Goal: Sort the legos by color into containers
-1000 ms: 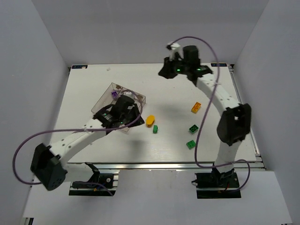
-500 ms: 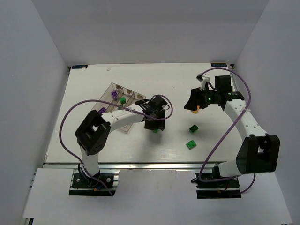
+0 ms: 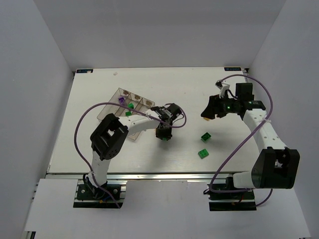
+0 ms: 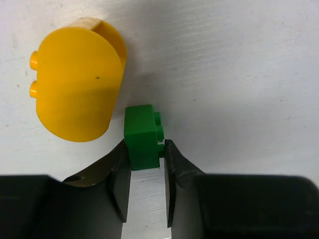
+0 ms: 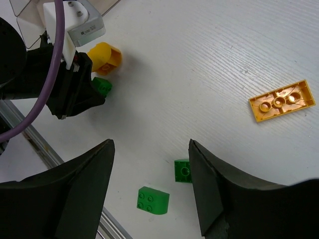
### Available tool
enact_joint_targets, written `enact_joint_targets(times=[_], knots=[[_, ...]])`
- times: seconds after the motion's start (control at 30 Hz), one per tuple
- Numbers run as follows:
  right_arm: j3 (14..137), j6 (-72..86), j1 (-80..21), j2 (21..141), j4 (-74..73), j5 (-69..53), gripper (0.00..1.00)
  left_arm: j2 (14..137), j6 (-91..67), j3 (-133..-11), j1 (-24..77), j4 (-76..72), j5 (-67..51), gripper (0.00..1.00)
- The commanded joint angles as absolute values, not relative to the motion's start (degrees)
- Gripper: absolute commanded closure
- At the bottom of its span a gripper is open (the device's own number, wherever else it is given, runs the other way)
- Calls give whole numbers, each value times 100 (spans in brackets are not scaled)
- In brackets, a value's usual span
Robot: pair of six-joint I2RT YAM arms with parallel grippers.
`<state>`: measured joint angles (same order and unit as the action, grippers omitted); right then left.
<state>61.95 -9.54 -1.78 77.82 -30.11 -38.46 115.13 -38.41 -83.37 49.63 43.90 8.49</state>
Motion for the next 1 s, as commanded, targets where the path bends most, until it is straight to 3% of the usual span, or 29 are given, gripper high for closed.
enact_joint_targets(times=[0.0, 0.3, 0.57, 0.77, 0.97], knots=[[6109, -1133, -114, 7638, -3067, -4043, 34, 11224, -3797, -8464, 4975, 4263, 958, 68], [5898, -2363, -132, 7567, -3795, -4210, 42, 9793, -3806, -8016, 4782, 3788, 650, 86], [5274, -2883, -132, 7559, -3938, -4017, 73, 9300, -3525, -7884, 3772, 4544, 1468, 97], [5151, -2971, -149, 7497, -3841, -3683, 71, 9360, -3191, -7989, 2813, 4632, 1722, 97], [5142, -2857, -158, 7620, -3727, -3349, 56, 9668, -2848, -7998, 2312, 4632, 1916, 91]])
